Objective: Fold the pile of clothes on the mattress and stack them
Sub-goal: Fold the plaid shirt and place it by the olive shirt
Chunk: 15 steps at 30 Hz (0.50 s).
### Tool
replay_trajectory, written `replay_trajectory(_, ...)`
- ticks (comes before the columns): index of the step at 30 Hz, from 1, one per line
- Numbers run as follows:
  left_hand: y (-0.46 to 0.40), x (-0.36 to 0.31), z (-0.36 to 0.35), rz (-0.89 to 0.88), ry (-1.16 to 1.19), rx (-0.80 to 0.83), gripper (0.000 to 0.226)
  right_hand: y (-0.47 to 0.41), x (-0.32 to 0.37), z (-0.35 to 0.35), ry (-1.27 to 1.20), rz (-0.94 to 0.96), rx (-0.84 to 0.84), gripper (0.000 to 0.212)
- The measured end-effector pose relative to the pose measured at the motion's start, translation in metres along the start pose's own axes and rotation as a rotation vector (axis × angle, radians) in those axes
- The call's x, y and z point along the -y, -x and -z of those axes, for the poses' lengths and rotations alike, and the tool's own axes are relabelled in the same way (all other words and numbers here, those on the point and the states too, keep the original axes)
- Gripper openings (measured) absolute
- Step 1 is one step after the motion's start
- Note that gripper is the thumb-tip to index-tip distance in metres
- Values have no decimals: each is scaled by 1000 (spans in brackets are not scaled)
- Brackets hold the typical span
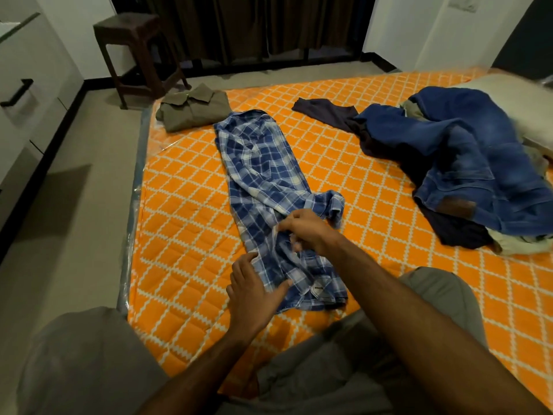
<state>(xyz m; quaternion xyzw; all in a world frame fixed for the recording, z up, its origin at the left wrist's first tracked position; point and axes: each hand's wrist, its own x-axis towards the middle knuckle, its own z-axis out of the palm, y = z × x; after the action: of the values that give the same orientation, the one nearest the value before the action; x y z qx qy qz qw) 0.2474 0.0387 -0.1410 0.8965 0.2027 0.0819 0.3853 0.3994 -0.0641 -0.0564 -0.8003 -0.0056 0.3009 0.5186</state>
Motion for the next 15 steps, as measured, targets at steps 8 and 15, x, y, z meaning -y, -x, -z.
replay_trajectory(8,-8,-40,-4,177,113,-47,129,8,40,-23,-468,10,227,8)
replay_trajectory(15,-13,-51,-1,254,217,-322,103,12,52,-46,-711,-62,286,11)
